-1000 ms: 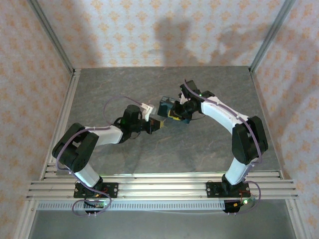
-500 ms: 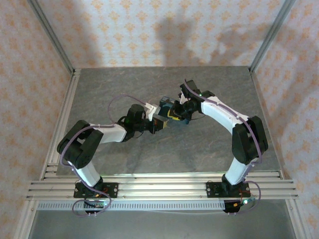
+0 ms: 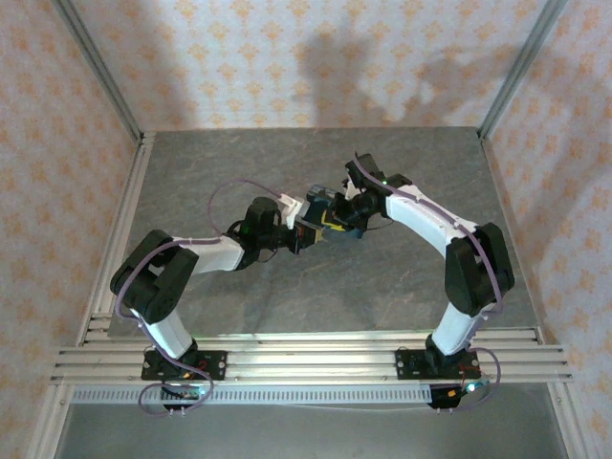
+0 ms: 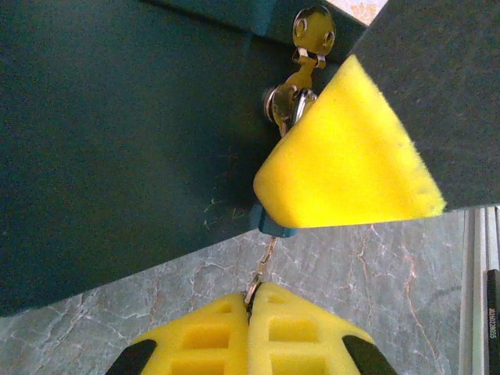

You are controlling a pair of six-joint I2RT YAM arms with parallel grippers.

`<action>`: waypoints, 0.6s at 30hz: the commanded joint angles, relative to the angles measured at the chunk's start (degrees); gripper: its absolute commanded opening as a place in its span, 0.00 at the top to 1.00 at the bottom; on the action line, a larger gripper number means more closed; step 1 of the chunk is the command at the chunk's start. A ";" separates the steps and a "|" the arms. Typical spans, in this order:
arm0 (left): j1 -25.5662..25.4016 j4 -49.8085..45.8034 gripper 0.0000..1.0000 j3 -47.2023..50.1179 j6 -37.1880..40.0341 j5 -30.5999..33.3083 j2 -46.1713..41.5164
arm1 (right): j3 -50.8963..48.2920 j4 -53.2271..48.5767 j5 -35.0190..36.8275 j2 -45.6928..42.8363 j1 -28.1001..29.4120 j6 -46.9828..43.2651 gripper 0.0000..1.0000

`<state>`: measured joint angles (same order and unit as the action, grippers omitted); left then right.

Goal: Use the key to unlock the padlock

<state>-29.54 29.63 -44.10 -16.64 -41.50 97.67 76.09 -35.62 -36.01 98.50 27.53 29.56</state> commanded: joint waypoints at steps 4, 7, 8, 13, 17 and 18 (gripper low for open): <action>-0.35 0.92 1.00 -1.53 -0.23 1.11 -0.59 | 2.11 1.39 -0.38 -1.63 -0.28 0.49 1.00; -0.35 1.37 1.00 -1.04 -0.47 1.11 -0.29 | 2.04 1.61 -0.37 -1.64 -0.28 0.61 1.00; -0.37 1.57 1.00 -0.76 -0.65 1.07 -0.20 | 2.07 1.69 -0.38 -1.60 -0.28 0.65 1.00; -0.49 2.71 1.00 1.18 -1.19 1.68 -0.55 | 2.28 2.09 -0.11 -1.96 -0.28 1.02 1.00; -0.50 3.21 1.00 1.92 -1.46 2.11 -1.06 | 2.12 2.54 -0.11 -2.26 -0.28 1.62 1.00; -0.48 3.18 1.00 2.01 -1.55 2.27 -1.11 | 1.99 2.74 -0.16 -2.33 -0.28 1.83 1.00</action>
<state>-29.65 30.39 -42.89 -17.76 -40.84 97.67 76.09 -35.46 -36.03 98.50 27.42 30.57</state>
